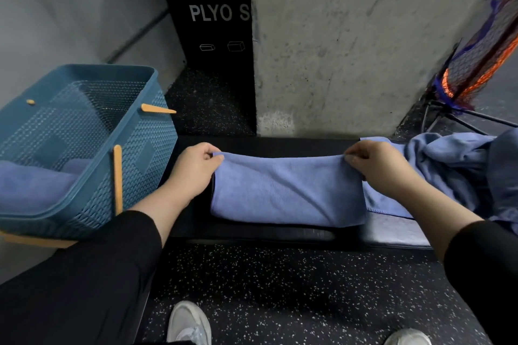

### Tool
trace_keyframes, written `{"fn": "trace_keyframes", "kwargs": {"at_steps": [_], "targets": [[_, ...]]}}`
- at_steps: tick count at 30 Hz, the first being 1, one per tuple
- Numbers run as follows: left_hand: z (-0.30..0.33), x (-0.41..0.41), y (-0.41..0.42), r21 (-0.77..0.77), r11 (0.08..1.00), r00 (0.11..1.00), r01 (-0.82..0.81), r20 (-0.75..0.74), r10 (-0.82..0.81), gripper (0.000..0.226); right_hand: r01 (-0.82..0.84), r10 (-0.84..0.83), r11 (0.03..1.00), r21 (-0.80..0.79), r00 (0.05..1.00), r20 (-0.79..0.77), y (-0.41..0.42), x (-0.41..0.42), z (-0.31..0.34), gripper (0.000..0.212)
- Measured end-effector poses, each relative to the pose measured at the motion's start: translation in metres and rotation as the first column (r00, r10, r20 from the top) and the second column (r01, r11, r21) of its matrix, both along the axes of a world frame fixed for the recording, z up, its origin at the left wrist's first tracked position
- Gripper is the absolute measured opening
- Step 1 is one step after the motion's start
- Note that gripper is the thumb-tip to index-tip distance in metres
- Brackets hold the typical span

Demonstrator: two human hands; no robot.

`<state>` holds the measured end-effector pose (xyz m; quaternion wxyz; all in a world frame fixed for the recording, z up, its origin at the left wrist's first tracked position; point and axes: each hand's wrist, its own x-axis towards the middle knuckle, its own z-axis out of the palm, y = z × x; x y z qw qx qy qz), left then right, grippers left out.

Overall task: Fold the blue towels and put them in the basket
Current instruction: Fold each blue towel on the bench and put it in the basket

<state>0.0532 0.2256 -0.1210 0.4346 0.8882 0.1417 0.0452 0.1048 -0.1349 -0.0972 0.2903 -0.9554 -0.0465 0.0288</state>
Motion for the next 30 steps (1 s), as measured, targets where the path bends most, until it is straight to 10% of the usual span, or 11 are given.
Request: {"fn": "trace_keyframes", "kwargs": {"at_steps": [6, 10, 14, 22, 30], "targets": [[0.004, 0.022, -0.012, 0.171, 0.982, 0.995, -0.075, 0.074, 0.063, 0.037, 0.037, -0.019, 0.983, -0.18, 0.995, 0.099, 0.008, 0.017, -0.017, 0.034], [0.001, 0.016, -0.03, 0.431, 0.875, 0.954, 0.221, 0.091, -0.286, 0.036, -0.118, 0.162, 0.98, -0.16, 0.939, 0.304, 0.023, 0.008, -0.015, 0.019], [-0.014, 0.004, -0.054, 0.542, 0.637, 0.811, 0.548, -0.16, -0.562, 0.046, -0.388, 0.414, 0.904, -0.178, 0.9, 0.14, 0.048, -0.016, -0.016, 0.012], [-0.029, -0.006, -0.038, 0.562, 0.569, 0.798, 0.601, -0.387, -0.461, 0.063, -0.366, 0.399, 0.864, -0.347, 0.916, 0.027, 0.037, -0.024, -0.036, 0.035], [-0.025, -0.001, -0.043, 0.702, 0.586, 0.912, 0.406, -0.266, -0.313, 0.049, -0.279, 0.334, 0.881, -0.383, 0.939, 0.085, 0.06, -0.036, -0.028, 0.02]]}}
